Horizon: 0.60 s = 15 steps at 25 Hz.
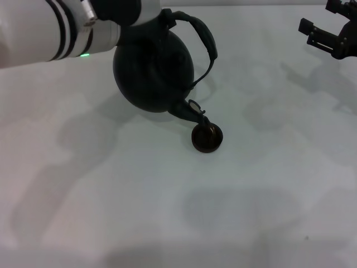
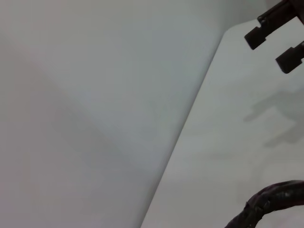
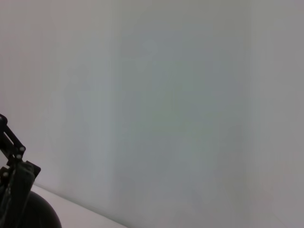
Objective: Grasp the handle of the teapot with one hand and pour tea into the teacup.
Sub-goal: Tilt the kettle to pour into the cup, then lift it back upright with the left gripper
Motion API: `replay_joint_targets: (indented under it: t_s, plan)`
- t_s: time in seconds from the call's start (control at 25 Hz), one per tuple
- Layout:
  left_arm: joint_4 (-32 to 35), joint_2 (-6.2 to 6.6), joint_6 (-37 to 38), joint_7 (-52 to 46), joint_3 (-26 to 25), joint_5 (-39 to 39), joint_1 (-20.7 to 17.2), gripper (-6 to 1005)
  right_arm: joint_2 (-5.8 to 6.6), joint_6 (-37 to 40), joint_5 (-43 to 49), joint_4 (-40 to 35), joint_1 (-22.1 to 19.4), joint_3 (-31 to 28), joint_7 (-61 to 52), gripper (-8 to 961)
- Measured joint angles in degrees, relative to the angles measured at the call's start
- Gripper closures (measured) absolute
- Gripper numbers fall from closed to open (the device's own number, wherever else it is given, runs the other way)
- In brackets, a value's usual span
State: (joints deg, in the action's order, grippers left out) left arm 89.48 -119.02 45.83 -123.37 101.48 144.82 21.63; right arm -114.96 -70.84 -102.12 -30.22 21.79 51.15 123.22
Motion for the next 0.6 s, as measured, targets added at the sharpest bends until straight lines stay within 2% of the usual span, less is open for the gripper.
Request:
replay_joint_targets:
  t_s: [0.6]
  plan:
    - [-0.08, 0.01, 0.14, -1.44, 0.83, 2.49, 0.17, 885, 0.0, 0.03, 0.0, 0.52, 0.32, 0.0, 0.5, 110]
